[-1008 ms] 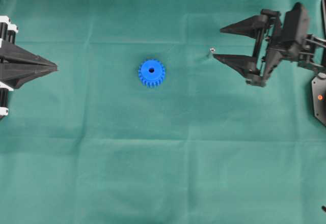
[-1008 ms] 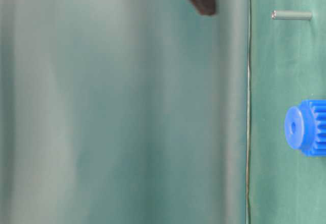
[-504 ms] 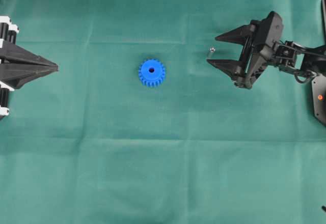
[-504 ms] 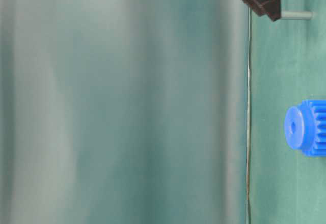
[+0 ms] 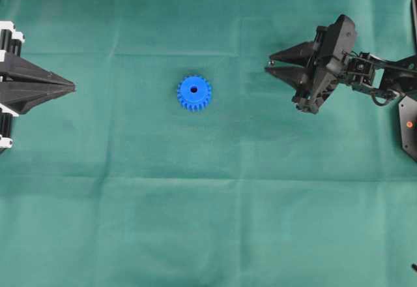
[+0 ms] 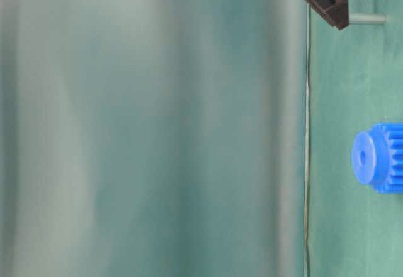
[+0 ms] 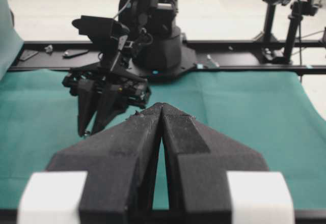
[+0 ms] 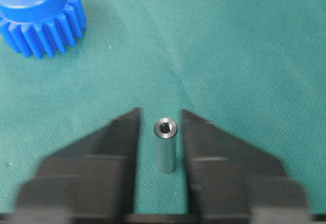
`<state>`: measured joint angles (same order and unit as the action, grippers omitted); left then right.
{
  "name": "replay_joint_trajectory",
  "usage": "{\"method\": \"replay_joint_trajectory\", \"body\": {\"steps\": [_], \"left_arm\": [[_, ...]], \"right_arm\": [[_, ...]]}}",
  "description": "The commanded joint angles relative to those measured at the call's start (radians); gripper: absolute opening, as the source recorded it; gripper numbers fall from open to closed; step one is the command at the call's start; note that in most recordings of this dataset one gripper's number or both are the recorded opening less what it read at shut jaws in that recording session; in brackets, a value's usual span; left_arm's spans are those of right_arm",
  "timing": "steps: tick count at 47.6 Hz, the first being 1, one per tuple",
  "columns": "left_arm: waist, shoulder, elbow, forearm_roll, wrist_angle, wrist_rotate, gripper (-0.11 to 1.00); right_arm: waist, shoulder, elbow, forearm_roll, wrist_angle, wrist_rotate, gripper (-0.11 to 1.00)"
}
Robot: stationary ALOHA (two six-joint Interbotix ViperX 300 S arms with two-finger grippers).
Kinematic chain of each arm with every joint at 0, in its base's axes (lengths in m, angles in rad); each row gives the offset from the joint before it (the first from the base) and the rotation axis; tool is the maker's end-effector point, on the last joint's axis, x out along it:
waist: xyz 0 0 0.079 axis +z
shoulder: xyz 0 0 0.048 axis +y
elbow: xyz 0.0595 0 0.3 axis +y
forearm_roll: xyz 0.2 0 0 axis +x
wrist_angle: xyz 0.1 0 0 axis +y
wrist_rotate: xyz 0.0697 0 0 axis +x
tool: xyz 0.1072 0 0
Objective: Insert the shaft placed at a random location into the center hole of the small gear at another random location.
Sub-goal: 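Lower the right gripper over the shaft and close on it, then lift the shaft upright and carry it left toward the blue gear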
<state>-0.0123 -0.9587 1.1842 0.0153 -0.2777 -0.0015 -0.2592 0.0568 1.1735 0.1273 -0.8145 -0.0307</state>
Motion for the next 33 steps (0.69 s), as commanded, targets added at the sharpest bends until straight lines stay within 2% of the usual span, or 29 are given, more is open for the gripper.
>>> {"method": "replay_joint_trajectory", "body": {"steps": [1,3,21,33], "left_arm": [[0.002,0.008,-0.023,0.003,-0.002,-0.002,0.00],[0.002,0.008,-0.021,0.003,-0.002,-0.002,0.00],[0.002,0.008,-0.023,0.003,0.009,-0.003,0.00],[0.002,0.008,-0.023,0.002,0.008,-0.005,0.00]], "right_arm": [[-0.005,-0.009,-0.015,0.003,-0.011,-0.008,0.16],[-0.005,-0.008,-0.015,0.003,-0.011,-0.008,0.13],[-0.005,-0.041,-0.017,0.003,-0.002,-0.009,0.13],[-0.005,-0.219,-0.040,0.002,0.183,-0.031,0.13]]}}
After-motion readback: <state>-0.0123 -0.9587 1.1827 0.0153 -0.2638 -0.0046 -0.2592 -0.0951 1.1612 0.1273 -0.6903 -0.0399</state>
